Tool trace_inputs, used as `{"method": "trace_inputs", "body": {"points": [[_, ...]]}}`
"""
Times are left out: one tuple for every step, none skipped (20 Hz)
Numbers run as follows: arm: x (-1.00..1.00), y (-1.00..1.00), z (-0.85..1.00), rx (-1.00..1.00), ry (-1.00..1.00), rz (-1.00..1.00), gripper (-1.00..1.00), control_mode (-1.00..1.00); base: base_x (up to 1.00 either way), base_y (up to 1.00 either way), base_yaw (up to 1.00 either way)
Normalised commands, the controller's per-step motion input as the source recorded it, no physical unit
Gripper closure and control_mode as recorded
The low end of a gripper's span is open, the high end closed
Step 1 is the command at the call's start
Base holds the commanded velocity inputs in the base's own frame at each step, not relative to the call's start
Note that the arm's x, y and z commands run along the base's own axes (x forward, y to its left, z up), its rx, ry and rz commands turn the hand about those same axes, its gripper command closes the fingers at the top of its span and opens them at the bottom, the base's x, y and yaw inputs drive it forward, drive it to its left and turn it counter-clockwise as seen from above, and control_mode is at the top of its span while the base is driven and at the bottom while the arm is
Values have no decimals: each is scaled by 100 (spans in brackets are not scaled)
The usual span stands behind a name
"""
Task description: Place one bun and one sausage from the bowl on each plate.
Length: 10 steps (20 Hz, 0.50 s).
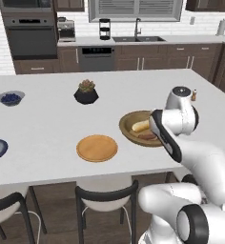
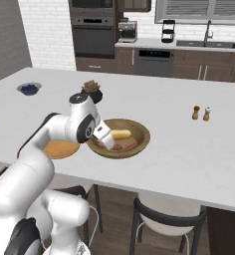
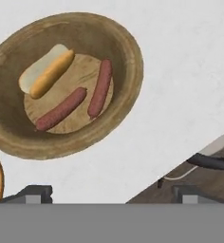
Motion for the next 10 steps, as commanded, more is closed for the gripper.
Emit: {"method": "trace_inputs", "body": {"points": [[100, 0, -21, 0, 3, 15, -100, -100, 0, 0, 0], [100, 1, -31, 0, 8, 14, -100, -100, 0, 0, 0], [100, 0, -33, 0, 13, 14, -100, -100, 0, 0, 0], [100, 0, -38, 0, 22, 15, -100, -100, 0, 0, 0], [100, 19, -54, 0, 34, 12, -100, -100, 0, 0, 0], [100, 27, -69, -3, 42, 10, -100, -100, 0, 0, 0], [100, 13, -72, -1, 38, 12, -100, -100, 0, 0, 0], [100, 4, -73, 0, 31, 13, -100, -100, 0, 0, 0], [100, 0, -65, 0, 27, 10, -100, -100, 0, 0, 0], [100, 0, -55, 0, 26, 3, -100, -100, 0, 0, 0]]}}
